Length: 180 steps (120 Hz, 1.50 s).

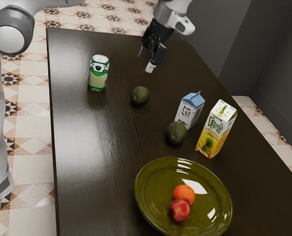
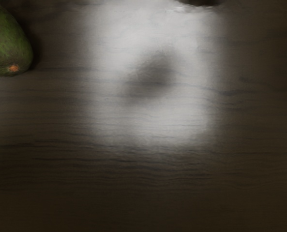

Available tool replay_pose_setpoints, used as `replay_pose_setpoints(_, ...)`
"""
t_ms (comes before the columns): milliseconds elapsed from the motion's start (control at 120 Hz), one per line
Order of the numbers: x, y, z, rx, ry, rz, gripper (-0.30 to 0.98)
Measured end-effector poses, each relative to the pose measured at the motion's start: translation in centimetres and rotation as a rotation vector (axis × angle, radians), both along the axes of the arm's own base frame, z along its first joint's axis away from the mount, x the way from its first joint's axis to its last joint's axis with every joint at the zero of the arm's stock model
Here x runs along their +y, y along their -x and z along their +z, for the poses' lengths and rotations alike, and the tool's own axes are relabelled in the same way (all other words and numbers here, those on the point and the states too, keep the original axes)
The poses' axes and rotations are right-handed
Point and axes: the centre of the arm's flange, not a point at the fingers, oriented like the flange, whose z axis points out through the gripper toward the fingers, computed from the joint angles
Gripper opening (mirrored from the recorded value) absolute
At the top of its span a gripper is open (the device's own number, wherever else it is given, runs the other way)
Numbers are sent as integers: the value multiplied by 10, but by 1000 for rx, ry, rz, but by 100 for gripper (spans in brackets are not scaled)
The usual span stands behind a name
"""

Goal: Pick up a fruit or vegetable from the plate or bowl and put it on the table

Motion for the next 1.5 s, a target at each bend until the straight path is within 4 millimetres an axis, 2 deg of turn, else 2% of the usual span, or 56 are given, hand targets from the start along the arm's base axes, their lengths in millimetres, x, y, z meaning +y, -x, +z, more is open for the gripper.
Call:
replay_pose_setpoints(217,26,-19,16,-188,-1,28,69)
replay_pose_setpoints(275,32,-11,53,-275,16,43,69)
replay_pose_setpoints(317,35,9,107,-388,19,54,69)
replay_pose_setpoints(342,37,23,131,-437,21,64,69)
replay_pose_setpoints(367,39,34,145,-460,22,83,69)
replay_pose_setpoints(400,41,40,152,-461,24,117,69)
replay_pose_setpoints(508,38,14,117,-350,39,262,69)
replay_pose_setpoints(550,30,0,101,-312,31,307,69)
replay_pose_setpoints(592,4,-17,82,-275,26,319,69)
replay_pose_setpoints(658,-65,-38,56,-234,24,290,69)
replay_pose_setpoints(692,-90,-45,45,-220,22,291,68)
replay_pose_setpoints(742,-105,-54,31,-208,17,330,69)
replay_pose_setpoints(833,-114,-63,24,-216,14,427,69)
replay_pose_setpoints(883,-125,-63,23,-220,19,471,69)
replay_pose_setpoints(967,-155,-59,23,-225,28,523,69)
replay_pose_setpoints(1008,-165,-57,13,-210,18,555,69)
replay_pose_setpoints(1083,-173,-49,-7,-183,-9,624,69)
replay_pose_setpoints(1267,-201,-5,-58,-165,-30,751,69)
replay_pose_setpoints(1400,-227,13,-71,-193,-10,816,69)
replay_pose_setpoints(1500,-228,12,-76,-211,4,888,69)
